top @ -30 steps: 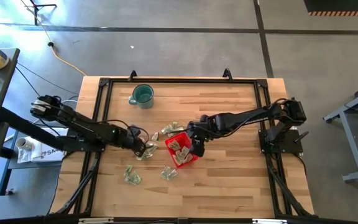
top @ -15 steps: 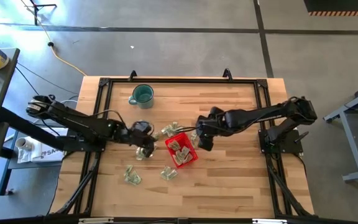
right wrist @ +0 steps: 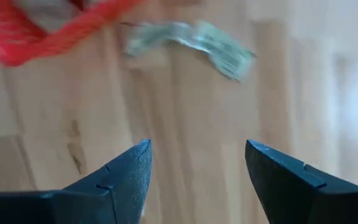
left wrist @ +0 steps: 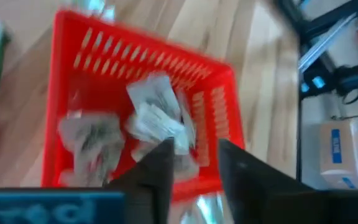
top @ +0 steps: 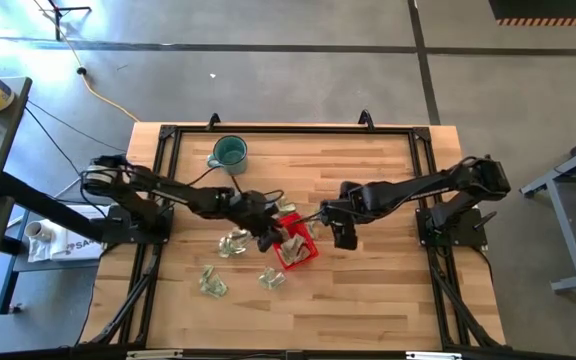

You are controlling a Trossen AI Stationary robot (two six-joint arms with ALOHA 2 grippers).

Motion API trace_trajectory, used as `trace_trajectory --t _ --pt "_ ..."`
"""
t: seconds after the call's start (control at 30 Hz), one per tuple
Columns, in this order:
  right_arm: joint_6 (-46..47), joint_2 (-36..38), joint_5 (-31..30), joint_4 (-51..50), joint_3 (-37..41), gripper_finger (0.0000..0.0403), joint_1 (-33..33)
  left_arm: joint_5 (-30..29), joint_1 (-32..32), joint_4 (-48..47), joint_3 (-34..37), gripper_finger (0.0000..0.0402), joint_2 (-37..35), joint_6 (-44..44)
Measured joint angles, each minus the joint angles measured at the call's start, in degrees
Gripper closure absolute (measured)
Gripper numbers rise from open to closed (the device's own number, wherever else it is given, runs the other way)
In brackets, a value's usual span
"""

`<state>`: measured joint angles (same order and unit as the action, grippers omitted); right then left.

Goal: Pick and place Stevia / Truvia into bins
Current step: Put the white stevia packet into the basket

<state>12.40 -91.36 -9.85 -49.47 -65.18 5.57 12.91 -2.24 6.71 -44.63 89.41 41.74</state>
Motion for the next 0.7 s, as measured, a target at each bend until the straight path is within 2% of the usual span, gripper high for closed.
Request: trace_trajectory --t 0.1,0.17,0.33,0.47,0.7 --pt "-7.62 -0.25 2.64 7.69 3.33 0.0153 -1.15 0.24 0.00 -9.17 -3.35 0.0182 -0.78 0.53" --pt "-13.12 -0.25 2.35 13.24 5.23 0.0153 -2.16 -0.77 -0.02 -18.78 -5.24 0.0150 -2.87 0.11" --pt "-22.53 -3.32 5.40 20.47 6.02 0.0153 -6.79 -8.61 -1.76 -31.77 -7.66 0.0099 -9.20 0.11" --pt "-29.10 -8.27 7.30 22.97 5.96 0.0153 -9.95 -12.83 -2.57 -40.31 -7.25 0.0093 -14.63 4.98" --pt "-34.85 -12.85 9.54 26.27 5.87 0.0153 -11.77 -19.35 -3.98 -49.62 -7.23 0.0124 -20.92 12.62"
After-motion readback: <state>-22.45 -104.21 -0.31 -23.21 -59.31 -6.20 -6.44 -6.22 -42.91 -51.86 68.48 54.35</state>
